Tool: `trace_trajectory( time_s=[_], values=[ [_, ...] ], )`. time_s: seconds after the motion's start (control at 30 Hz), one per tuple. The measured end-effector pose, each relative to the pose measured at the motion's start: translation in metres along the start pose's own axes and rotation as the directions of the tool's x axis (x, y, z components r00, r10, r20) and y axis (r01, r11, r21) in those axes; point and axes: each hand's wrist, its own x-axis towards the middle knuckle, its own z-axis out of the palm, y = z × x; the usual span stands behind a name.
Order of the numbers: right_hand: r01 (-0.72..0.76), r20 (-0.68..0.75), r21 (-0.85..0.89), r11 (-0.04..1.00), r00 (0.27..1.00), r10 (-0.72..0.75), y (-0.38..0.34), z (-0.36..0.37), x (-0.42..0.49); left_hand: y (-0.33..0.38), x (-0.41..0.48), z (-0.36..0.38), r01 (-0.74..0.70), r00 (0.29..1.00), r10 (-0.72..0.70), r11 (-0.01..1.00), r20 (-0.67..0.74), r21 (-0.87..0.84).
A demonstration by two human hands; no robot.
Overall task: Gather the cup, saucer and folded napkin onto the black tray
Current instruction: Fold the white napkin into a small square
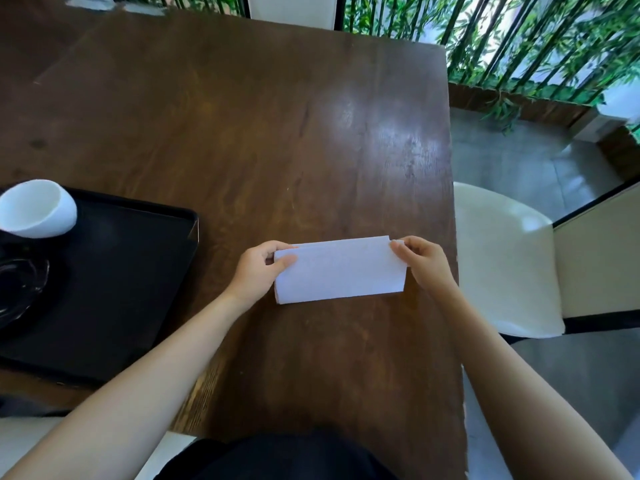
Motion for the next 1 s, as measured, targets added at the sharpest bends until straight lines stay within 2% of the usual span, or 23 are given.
trace_trajectory(
  time_s=[0.17, 0.37, 0.5, 0.63, 0.77, 0.87, 1.0],
  values=[
    [-0.048, -0.141, -0.127, 0.991, 0.99, 0.03, 0.003, 0.017, 0.004, -0.009, 0.013, 0.0, 0.041, 0.999, -0.041, 0.999, 0.02, 0.014],
    [-0.079, -0.307, -0.184, 0.98, 0.951, 0.019, 0.0, 0.038, 0.012, -0.012, 0.024, 0.007, 0.018, 0.995, -0.001, 0.984, -0.096, 0.179],
    [-0.028, -0.324, -0.329, 0.944, 0.942, -0.085, 0.0, 0.046, 0.019, -0.014, 0.025, 0.009, -0.017, 0.987, 0.064, 0.953, -0.145, 0.302],
    [-0.038, -0.359, -0.458, 0.888, 0.922, -0.146, 0.006, 0.056, 0.025, -0.015, 0.026, 0.012, -0.028, 0.984, 0.089, 0.933, -0.155, 0.358],
    [-0.073, -0.395, -0.551, 0.831, 0.9, -0.182, 0.011, 0.064, 0.027, -0.014, 0.027, 0.015, -0.011, 0.982, 0.082, 0.923, -0.168, 0.384],
    [-0.102, -0.425, -0.597, 0.796, 0.882, -0.205, 0.013, 0.07, 0.027, -0.013, 0.027, 0.019, 0.001, 0.981, 0.09, 0.881, -0.169, 0.474],
    [-0.149, -0.405, -0.678, 0.72, 0.893, -0.197, 0.01, 0.073, 0.027, -0.005, 0.027, 0.02, 0.085, 0.974, 0.049, 0.827, -0.221, 0.556]
  ],
)
